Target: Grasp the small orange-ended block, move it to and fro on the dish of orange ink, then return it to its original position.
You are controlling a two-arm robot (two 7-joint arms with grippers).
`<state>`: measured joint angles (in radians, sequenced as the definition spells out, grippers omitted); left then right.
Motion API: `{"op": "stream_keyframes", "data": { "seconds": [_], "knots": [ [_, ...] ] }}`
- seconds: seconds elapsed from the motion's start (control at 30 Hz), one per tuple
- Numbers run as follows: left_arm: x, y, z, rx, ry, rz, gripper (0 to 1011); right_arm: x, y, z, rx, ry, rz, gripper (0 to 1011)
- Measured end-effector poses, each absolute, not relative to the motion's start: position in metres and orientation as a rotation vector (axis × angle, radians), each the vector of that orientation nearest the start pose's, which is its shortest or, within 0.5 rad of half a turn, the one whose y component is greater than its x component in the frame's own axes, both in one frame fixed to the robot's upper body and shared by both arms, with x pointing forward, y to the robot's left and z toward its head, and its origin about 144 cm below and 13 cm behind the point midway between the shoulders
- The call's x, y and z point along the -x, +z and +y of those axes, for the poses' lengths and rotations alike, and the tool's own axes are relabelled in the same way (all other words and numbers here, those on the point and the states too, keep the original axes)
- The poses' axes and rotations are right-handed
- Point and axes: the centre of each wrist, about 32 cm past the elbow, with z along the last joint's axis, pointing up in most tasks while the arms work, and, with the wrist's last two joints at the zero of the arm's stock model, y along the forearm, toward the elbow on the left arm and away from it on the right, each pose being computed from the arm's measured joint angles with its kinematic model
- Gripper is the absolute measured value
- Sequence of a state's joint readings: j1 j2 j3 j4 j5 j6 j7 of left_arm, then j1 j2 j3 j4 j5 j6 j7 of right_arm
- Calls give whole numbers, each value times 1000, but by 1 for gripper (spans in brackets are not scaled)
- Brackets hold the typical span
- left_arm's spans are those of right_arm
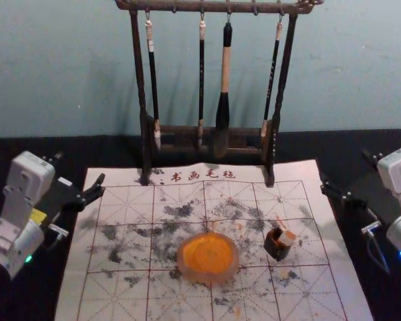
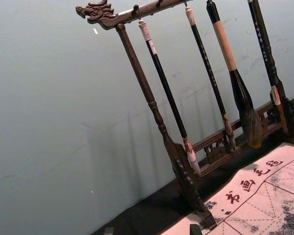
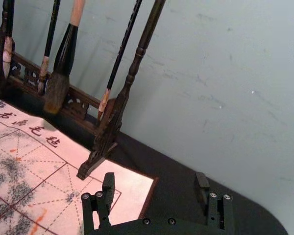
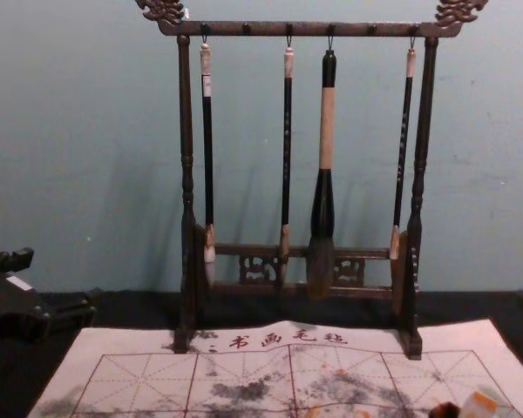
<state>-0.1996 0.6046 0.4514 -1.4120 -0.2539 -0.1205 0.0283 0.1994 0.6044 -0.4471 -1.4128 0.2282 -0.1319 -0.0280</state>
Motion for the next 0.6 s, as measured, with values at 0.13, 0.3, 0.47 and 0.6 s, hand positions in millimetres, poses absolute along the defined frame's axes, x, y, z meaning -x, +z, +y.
{"op": "stream_keyframes", "data": {
  "seconds": [0.13,0.3,0.47,0.6],
  "knots": [
    [-489,1140,310,-304,1248,-285,1001,-487,1143,-312,297,-1230,-325,1002],
    [-489,1140,310,-304,1248,-285,1001,-477,1151,-316,260,-1185,-328,1002],
    [-489,1140,310,-304,1248,-285,1001,-461,1157,-322,193,-1121,-319,1003],
    [-489,1140,310,-304,1248,-285,1001,-448,1160,-327,141,-1055,-306,1002]
  ]
}}
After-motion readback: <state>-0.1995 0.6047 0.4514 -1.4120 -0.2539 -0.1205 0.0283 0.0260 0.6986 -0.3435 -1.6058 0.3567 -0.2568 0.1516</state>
